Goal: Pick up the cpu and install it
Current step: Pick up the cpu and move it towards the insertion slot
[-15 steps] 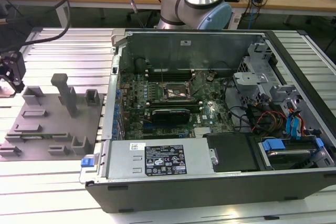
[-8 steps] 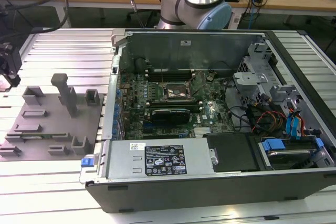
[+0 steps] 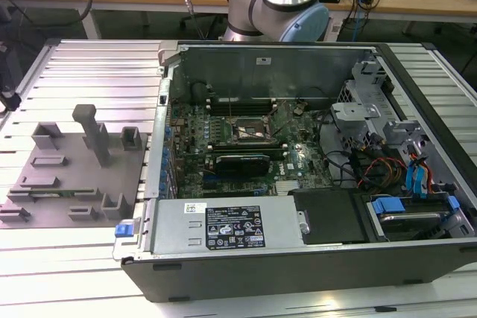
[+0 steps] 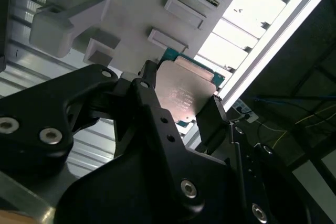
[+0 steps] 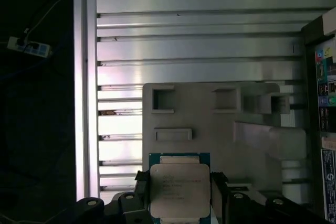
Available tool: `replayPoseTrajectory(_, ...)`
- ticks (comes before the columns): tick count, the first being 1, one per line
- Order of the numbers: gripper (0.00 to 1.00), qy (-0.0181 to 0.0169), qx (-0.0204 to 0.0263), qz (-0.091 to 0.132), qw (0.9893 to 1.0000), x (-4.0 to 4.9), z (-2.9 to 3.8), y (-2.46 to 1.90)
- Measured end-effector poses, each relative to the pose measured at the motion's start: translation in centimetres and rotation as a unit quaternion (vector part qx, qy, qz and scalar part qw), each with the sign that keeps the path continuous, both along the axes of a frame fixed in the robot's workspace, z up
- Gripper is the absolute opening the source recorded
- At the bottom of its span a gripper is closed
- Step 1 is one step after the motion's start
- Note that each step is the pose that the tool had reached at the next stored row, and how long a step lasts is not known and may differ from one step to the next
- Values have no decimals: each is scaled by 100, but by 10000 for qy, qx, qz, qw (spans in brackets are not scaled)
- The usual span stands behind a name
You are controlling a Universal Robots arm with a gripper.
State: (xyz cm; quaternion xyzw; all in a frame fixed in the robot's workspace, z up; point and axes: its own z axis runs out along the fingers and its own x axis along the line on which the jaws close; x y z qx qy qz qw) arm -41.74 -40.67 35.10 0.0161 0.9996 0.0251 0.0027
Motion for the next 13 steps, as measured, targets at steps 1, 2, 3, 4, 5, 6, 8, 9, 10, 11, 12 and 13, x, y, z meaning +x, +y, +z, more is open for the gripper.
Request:
replayPoseTrajectory(1, 55, 0, 0, 0, 10000, 0, 21, 0)
replayPoseTrajectory(2, 55, 0, 0, 0, 10000, 0, 49, 0)
replayPoseTrajectory(3, 55, 0, 0, 0, 10000, 0, 70, 1)
replayPoseTrajectory(4, 55, 0, 0, 0, 10000, 0, 95, 1)
replayPoseTrajectory(5, 55, 0, 0, 0, 10000, 0, 147, 1)
replayPoseTrajectory(6, 55, 0, 0, 0, 10000, 0, 175, 1)
replayPoseTrajectory(8, 55, 0, 0, 0, 10000, 0, 260, 2)
replayPoseTrajectory(9, 55, 0, 0, 0, 10000, 0, 289, 3)
replayPoseTrajectory(10, 55, 0, 0, 0, 10000, 0, 323, 4)
replayPoseTrajectory(11, 55, 0, 0, 0, 10000, 0, 351, 4)
replayPoseTrajectory(12, 55, 0, 0, 0, 10000, 0, 384, 4)
replayPoseTrajectory(13, 55, 0, 0, 0, 10000, 0, 410, 4)
